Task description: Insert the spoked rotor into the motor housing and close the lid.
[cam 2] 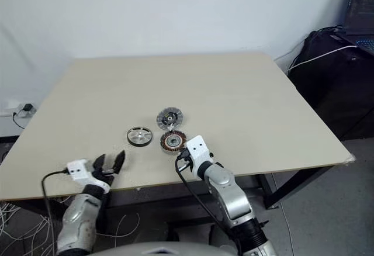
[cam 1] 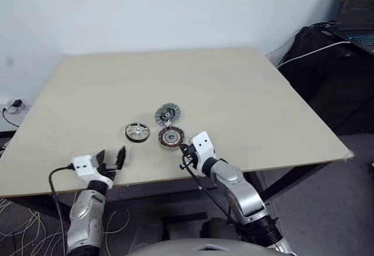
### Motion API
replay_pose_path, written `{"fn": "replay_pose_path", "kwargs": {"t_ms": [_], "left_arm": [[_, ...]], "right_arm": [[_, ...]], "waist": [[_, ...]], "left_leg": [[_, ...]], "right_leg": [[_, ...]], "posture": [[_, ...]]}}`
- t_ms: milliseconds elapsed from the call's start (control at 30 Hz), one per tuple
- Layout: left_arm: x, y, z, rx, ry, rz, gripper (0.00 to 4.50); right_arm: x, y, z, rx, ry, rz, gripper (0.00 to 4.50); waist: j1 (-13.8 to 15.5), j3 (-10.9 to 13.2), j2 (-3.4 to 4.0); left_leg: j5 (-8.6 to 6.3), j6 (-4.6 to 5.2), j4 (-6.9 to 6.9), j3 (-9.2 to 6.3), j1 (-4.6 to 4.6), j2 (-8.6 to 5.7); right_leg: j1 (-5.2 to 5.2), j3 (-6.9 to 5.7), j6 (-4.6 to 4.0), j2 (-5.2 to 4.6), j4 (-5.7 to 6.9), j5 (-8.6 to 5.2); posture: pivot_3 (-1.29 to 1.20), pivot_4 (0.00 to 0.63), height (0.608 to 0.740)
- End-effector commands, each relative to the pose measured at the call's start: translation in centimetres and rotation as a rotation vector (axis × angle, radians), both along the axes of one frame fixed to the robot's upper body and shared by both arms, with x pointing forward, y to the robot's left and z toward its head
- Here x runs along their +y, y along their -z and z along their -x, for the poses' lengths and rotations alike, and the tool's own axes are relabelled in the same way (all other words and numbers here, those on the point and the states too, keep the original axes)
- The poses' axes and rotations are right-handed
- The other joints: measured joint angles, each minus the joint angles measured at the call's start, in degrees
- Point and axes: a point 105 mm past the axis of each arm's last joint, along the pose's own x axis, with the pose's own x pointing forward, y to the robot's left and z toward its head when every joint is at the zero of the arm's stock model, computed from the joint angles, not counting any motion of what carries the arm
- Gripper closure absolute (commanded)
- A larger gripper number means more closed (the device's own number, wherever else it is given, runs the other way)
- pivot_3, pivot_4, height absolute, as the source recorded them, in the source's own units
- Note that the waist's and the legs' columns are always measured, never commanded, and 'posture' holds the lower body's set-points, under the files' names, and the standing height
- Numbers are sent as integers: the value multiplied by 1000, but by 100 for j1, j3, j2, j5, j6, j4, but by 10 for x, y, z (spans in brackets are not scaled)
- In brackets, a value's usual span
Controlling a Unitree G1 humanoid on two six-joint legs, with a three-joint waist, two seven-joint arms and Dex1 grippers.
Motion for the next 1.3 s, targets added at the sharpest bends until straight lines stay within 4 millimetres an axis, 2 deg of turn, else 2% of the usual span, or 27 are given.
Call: {"fn": "replay_pose_path", "kwargs": {"t_ms": [33, 133, 333, 833, 1300], "left_arm": [[-42, -40, -20, -86, 6, 99, 0], [-49, -45, -24, -71, 10, 195, 0], [-55, -50, -34, -54, 23, 312, 0], [-45, -40, -46, 28, -75, 346, 0], [-71, -38, -70, 86, 42, 449, 0]], "right_arm": [[-3, -16, -1, -52, 15, -32, 4478], [-7, -18, 3, -56, 17, -39, 4478], [-15, -17, 9, -53, 24, -41, 4478], [-18, -15, 9, -36, 56, -56, 4478], [-19, -15, 7, -35, 79, -65, 4478]], "waist": [[53, 4, -12], [72, 3, -32], [-6, 2, -36], [9, 4, -40], [9, 4, -42]], "left_leg": [[-2, 4, 3, 0, -4, -10], [-7, 12, 9, 1, -9, -28], [-8, 3, 5, -1, -1, -1], [-6, -2, 11, -2, 2, 3], [-5, -3, 15, -2, 2, -1]], "right_leg": [[2, 1, -15, -9, -2, 11], [2, 9, -8, -24, -5, 15], [1, 3, 11, 6, -2, -3], [7, -2, -4, 14, 0, 2], [10, -2, -15, 37, 0, 9]], "posture": [[0, 0, 740], [0, 0, 740], [0, 0, 740], [0, 0, 740], [0, 0, 740]]}}
